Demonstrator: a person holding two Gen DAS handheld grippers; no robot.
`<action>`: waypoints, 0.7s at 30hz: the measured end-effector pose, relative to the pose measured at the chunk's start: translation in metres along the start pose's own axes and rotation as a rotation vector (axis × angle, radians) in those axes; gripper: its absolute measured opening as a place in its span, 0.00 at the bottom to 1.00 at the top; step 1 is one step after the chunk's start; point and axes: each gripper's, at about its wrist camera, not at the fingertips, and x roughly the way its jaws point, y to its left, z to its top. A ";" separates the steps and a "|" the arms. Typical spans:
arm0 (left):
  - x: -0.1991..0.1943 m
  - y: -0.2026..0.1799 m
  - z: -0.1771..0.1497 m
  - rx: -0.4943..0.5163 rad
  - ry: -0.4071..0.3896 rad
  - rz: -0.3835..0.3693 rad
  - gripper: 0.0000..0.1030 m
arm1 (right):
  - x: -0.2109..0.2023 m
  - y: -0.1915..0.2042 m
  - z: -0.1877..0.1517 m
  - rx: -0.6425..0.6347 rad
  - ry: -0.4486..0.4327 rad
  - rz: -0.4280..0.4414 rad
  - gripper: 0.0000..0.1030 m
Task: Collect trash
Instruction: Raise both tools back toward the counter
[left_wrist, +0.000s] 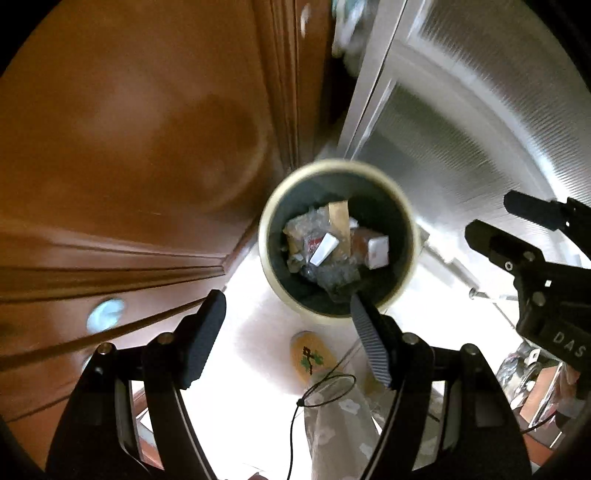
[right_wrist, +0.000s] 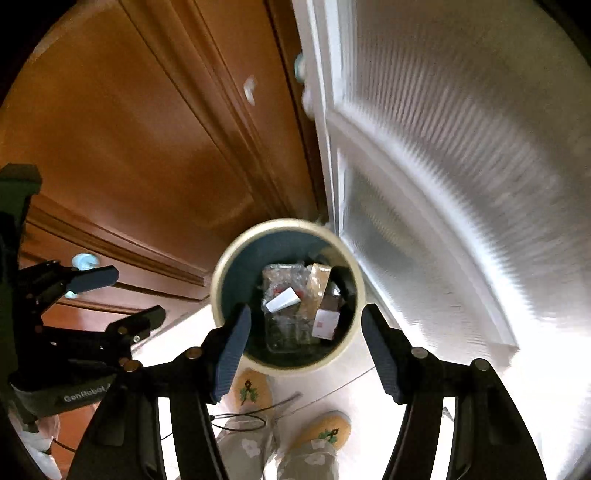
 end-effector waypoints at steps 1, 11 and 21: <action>-0.019 0.001 -0.001 -0.009 -0.016 0.006 0.66 | -0.017 0.005 0.001 -0.004 -0.009 0.000 0.62; -0.213 0.000 -0.005 -0.134 -0.161 -0.034 0.66 | -0.197 0.023 0.032 -0.047 -0.139 0.060 0.62; -0.360 -0.008 0.007 -0.220 -0.360 -0.090 0.65 | -0.363 0.022 0.080 -0.073 -0.362 0.115 0.62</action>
